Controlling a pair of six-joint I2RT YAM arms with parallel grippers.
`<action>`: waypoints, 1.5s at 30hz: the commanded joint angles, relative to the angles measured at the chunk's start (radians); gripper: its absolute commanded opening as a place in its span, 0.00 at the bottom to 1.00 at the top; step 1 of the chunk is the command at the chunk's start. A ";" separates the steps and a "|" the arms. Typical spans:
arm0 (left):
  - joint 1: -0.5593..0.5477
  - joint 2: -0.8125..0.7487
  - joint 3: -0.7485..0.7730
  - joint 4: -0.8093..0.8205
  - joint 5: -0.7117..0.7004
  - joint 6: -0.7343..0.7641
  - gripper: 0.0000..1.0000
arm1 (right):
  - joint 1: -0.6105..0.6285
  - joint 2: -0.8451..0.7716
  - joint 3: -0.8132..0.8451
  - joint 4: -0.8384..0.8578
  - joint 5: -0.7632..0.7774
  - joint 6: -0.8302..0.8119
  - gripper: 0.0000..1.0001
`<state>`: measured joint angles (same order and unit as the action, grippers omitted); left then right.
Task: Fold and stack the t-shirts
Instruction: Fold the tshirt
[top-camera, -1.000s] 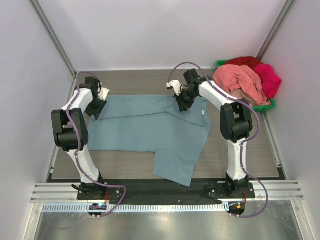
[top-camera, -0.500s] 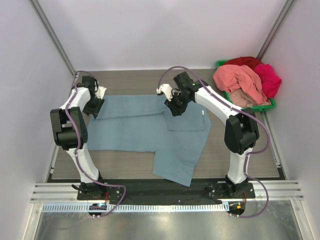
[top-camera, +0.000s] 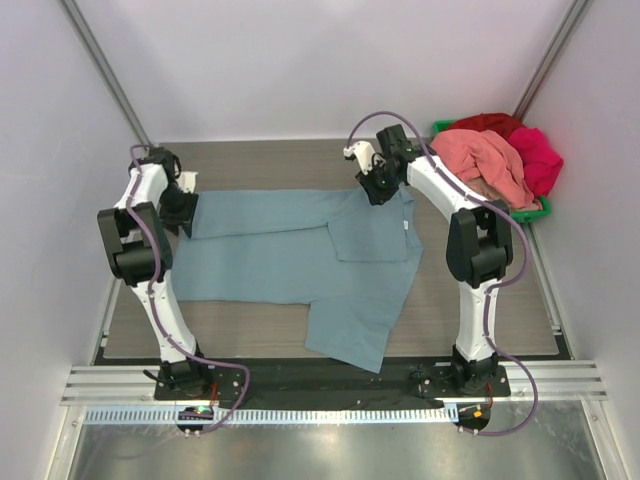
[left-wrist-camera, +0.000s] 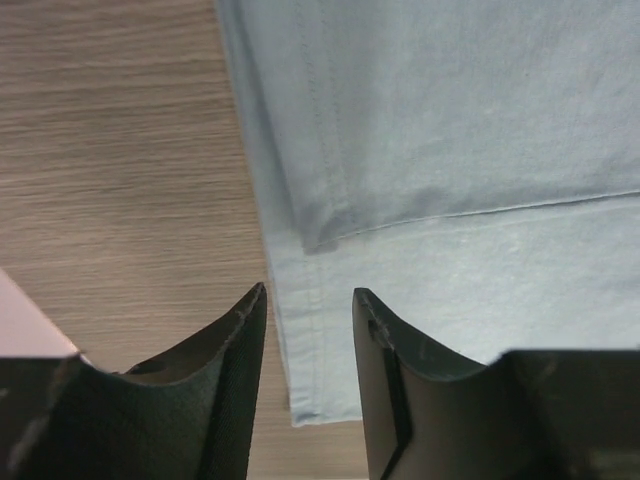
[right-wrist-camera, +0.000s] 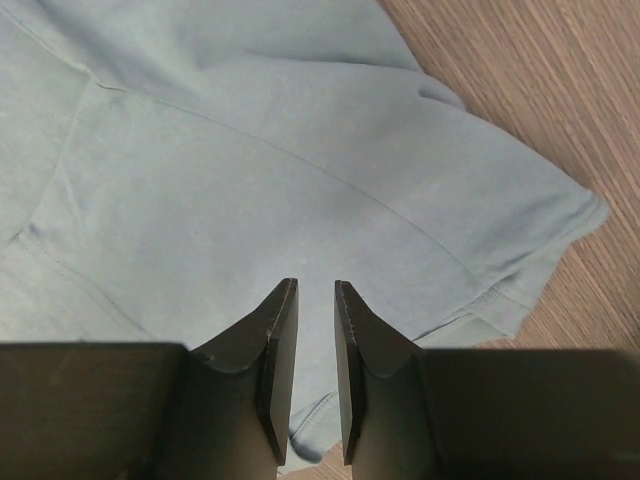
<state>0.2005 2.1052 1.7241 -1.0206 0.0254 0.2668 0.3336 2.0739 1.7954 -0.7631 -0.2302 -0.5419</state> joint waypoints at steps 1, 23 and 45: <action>-0.001 0.039 0.042 -0.078 0.065 -0.017 0.39 | 0.007 -0.003 0.055 0.024 0.012 -0.001 0.27; -0.001 0.137 0.138 -0.065 -0.005 -0.038 0.20 | -0.015 0.015 0.062 0.035 0.034 0.010 0.26; -0.001 0.131 0.155 -0.073 0.016 -0.035 0.00 | -0.018 0.043 0.058 0.038 0.055 -0.010 0.26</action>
<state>0.1986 2.2601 1.8603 -1.0859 0.0139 0.2184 0.3191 2.1273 1.8381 -0.7483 -0.1852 -0.5465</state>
